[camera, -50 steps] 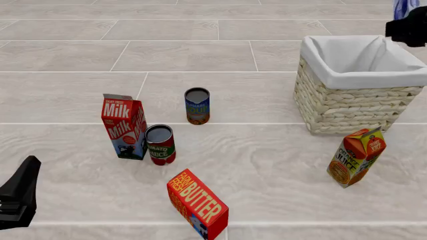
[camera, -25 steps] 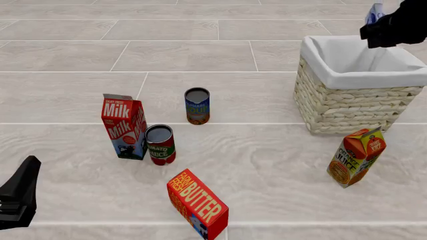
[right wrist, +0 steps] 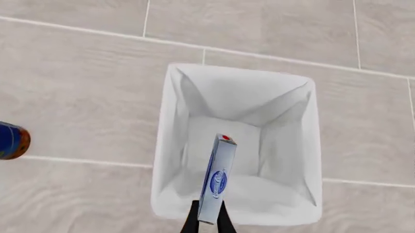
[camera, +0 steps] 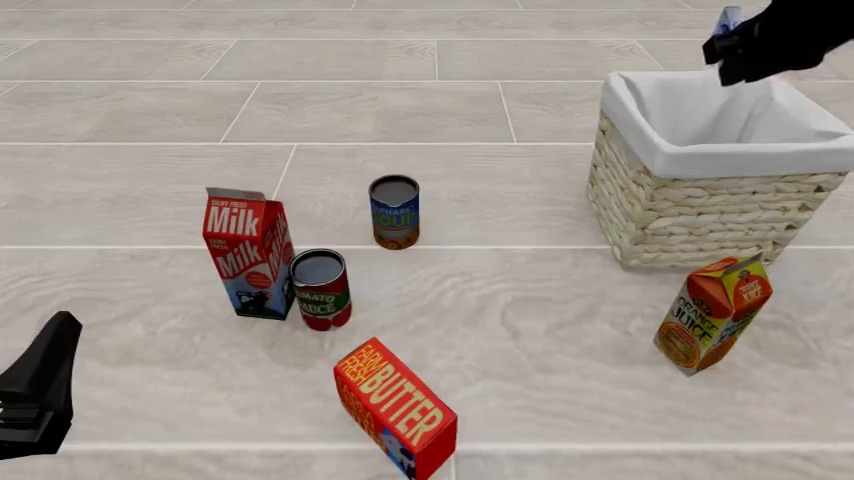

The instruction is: Pick the cream cheese and place it in the basket.

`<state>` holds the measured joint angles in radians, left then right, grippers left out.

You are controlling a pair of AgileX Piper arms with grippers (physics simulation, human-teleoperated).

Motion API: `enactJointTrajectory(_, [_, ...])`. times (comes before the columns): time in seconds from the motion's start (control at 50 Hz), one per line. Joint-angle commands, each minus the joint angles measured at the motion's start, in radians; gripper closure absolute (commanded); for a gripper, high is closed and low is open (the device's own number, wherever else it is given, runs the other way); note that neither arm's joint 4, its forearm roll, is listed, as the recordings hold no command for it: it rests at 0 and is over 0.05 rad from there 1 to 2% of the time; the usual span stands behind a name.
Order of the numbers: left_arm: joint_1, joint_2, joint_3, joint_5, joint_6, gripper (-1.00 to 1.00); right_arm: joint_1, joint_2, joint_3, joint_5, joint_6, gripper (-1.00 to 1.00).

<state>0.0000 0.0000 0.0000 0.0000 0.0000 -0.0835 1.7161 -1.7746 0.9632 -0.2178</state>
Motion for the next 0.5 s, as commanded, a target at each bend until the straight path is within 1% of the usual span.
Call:
enactJointTrajectory(0.02, [0.000,0.000,0.000,0.000,0.000,-1.00,0.011,0.112,-0.168,0.074,0.005,1.00])
enactJointTrajectory(0.08, [0.000,0.000,0.000,0.000,0.000,-1.00,0.015,0.121,-0.164,0.073,0.001,1.00])
enactJointTrajectory(0.1, [0.000,0.000,0.000,0.000,0.000,-1.00,0.021,0.128,-0.166,0.074,0.010,1.00])
enactJointTrajectory(0.16, [0.000,0.000,0.000,0.000,0.000,-1.00,0.022,0.141,-0.182,0.082,0.014,1.00])
enactJointTrajectory(0.3, [0.000,0.000,0.000,0.000,0.000,-1.00,0.029,0.162,-0.196,0.103,0.004,1.00])
enactJointTrajectory(0.32, [0.000,0.000,0.000,0.000,0.000,-1.00,0.022,0.168,-0.192,0.101,-0.006,1.00])
enactJointTrajectory(0.36, [0.000,0.000,0.000,0.000,0.000,-1.00,0.019,0.176,-0.195,0.101,0.000,1.00])
enactJointTrajectory(0.38, [0.000,0.000,0.000,0.000,0.000,-1.00,0.018,0.177,-0.187,0.100,-0.008,1.00])
enactJointTrajectory(0.5, [0.000,0.000,0.000,0.000,0.000,-1.00,0.018,0.197,-0.180,0.092,-0.007,1.00])
